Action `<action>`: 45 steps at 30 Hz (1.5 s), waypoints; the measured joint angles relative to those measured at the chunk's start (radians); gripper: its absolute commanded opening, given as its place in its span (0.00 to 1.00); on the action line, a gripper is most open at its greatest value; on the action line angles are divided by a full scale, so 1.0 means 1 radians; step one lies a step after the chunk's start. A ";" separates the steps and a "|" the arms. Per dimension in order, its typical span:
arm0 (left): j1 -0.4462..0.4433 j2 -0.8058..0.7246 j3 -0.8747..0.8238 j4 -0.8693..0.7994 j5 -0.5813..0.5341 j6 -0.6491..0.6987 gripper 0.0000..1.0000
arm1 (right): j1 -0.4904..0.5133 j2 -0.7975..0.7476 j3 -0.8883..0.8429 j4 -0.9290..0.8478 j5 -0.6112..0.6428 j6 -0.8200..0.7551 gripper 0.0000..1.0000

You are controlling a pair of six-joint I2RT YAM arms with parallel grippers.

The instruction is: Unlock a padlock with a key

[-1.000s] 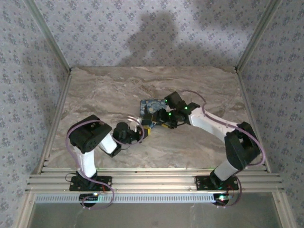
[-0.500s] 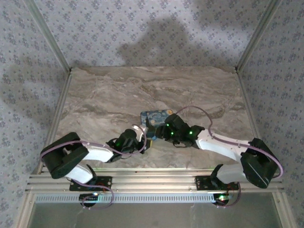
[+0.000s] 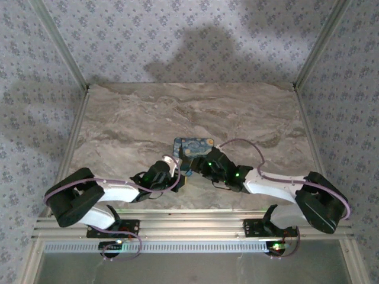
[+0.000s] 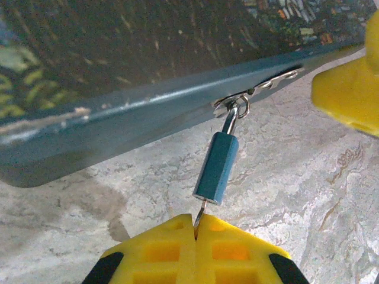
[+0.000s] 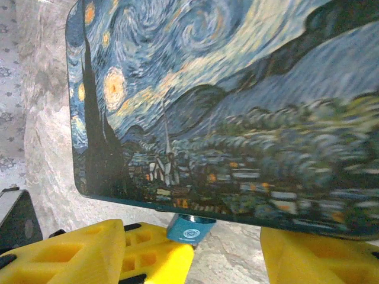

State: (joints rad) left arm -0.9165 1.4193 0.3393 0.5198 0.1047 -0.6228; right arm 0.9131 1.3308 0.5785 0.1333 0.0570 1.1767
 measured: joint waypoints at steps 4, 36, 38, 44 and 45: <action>0.000 0.004 0.002 0.006 0.004 -0.035 0.00 | 0.019 0.047 -0.007 0.053 0.000 0.030 0.62; 0.004 -0.105 0.029 -0.146 0.014 -0.010 0.48 | 0.055 0.241 0.030 0.235 0.032 0.151 0.01; 0.004 -0.160 0.048 -0.204 0.010 0.032 0.64 | 0.043 0.241 0.033 0.232 0.024 0.151 0.00; 0.040 -0.393 0.042 -0.344 -0.036 0.084 0.84 | -0.012 0.238 0.044 0.208 -0.003 0.140 0.00; 0.055 -0.443 0.027 -0.361 -0.045 0.087 0.85 | -0.023 0.236 0.046 0.199 -0.011 0.136 0.00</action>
State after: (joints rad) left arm -0.8616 0.9760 0.3664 0.1589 0.0601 -0.5358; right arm 0.8898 1.5669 0.6247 0.3325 0.0463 1.3125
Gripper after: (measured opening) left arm 0.826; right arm 0.123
